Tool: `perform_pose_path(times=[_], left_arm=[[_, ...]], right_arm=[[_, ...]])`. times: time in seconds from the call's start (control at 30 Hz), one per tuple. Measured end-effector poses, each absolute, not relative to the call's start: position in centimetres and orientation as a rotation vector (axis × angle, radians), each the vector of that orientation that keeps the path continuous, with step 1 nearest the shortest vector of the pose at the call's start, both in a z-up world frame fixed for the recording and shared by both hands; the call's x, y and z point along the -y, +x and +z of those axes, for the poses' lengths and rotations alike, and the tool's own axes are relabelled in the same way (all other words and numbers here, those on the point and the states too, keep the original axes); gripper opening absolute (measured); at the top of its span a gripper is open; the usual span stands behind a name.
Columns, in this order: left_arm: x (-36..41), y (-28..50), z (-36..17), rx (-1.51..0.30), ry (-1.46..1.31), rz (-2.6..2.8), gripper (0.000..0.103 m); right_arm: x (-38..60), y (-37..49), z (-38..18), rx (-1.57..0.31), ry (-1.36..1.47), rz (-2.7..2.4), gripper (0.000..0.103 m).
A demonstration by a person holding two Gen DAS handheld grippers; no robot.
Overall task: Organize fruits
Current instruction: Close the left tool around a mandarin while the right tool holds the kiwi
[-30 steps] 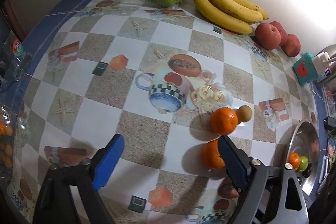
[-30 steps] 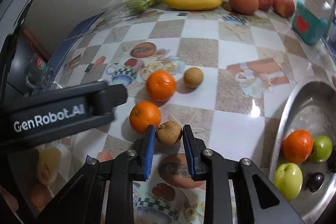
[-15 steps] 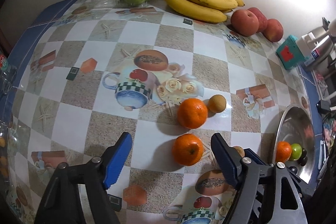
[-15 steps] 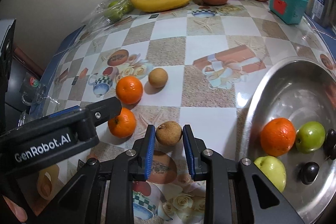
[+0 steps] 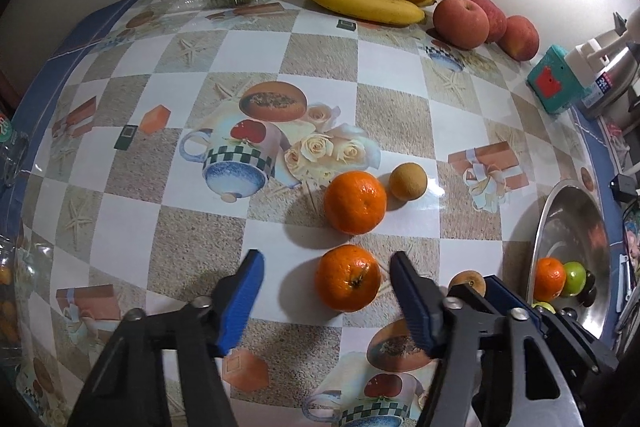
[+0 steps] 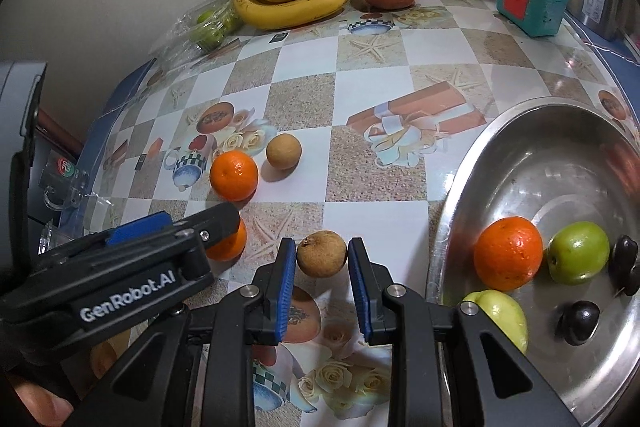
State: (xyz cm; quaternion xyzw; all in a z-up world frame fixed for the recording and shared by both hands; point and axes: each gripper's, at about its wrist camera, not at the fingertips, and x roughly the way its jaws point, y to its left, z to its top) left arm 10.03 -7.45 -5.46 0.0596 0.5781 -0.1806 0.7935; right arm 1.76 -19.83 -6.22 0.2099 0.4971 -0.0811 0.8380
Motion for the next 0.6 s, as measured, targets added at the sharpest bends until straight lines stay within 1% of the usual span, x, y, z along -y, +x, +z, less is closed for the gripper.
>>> perform_pose_path(times=[0.1, 0.27, 0.33, 0.5, 0.6], left_arm=[[7.57, 10.03, -5.64, -1.246, 0.131, -0.381, 0.064], [7.76, 10.02, -5.74, -1.25, 0.127, -0.38, 0.06], [7.72, 10.05, -5.78, -1.253, 0.123, -0.381, 0.056], [7.77, 9.99, -5.74, -1.256, 0.118, -0.381, 0.055], [7.83, 9.97, -5.71, -1.258, 0.118, -0.384, 0.052]], right_arm=[[19.95, 1.67, -6.15, -1.052, 0.445, -0.172, 0.028], [20.09, 1.54, -6.07, -1.055, 0.445, -0.173, 0.028], [20.18, 1.47, -6.08, -1.055, 0.447, -0.174, 0.028], [20.29, 1.34, -6.0, -1.052, 0.454, -0.176, 0.028], [20.34, 1.28, -5.99, -1.052, 0.456, -0.176, 0.028]])
